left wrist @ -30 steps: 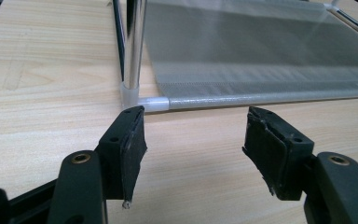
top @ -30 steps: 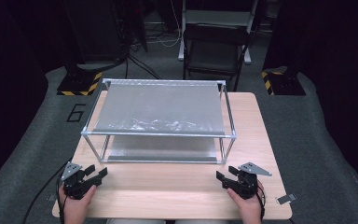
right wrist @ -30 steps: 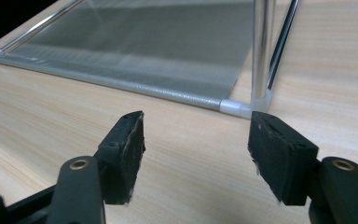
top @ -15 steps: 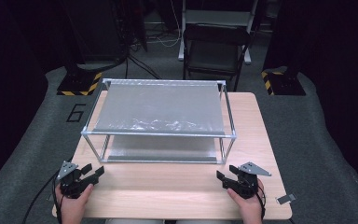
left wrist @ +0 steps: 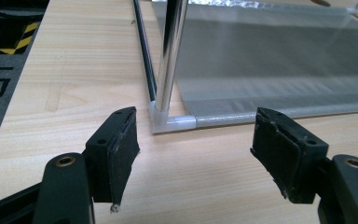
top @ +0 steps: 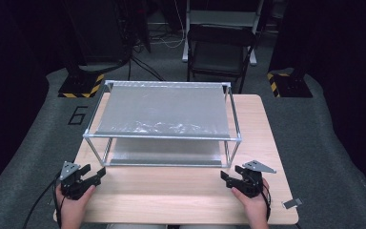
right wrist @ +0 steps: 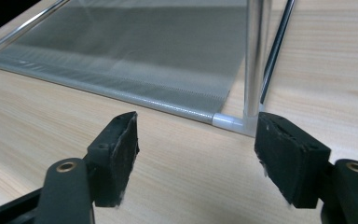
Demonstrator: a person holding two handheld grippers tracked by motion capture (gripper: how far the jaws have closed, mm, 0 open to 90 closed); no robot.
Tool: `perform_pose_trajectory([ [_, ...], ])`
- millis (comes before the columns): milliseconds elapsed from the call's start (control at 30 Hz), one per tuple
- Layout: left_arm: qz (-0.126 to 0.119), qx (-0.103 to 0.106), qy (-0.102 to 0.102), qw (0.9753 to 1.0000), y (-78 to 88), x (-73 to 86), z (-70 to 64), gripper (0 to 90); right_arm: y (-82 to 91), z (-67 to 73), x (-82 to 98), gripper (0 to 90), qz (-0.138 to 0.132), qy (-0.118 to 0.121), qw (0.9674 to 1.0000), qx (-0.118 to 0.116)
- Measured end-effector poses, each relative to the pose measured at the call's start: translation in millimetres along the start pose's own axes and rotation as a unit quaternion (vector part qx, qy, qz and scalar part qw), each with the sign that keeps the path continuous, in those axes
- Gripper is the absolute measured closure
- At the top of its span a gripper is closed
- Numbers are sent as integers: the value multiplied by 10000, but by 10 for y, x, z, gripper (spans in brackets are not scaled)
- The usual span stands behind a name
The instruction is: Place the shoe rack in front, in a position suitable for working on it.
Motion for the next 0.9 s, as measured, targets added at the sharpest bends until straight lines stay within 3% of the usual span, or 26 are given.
perform_pose_trajectory([
  [67,-33,-36,-22,10000,-14,-9,8,309,-6,5,-12,321,6,59,10000,15],
  [133,41,49,35,10000,-20,-13,-11,309,-6,7,-59,337,-128,308,9994,76],
  [333,-93,148,41,9998,-6,-106,-79,310,7,-17,-116,347,-317,345,9989,88],
  [400,-20,156,13,9999,-4,-119,-76,308,18,3,-138,357,-396,229,9990,-33],
  [567,-28,80,55,9999,-16,-157,-50,281,4,-30,-98,358,-173,284,9994,99],
  [733,-48,43,-24,10000,-29,-206,-55,279,-7,-65,-87,352,-29,88,9999,140],
  [900,76,215,121,9997,-28,-225,-40,286,-11,-108,-119,333,18,89,9999,134],
])
Point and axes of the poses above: each handheld gripper's, and its own axes: y roughly backward along the jaws, x roughly out of its underside, z roughly to its left, the point moved 10 cm from there along -y, roughly forward along the jaws, and after that the axes turned 3 degrees about y, right-handed, at the moved point
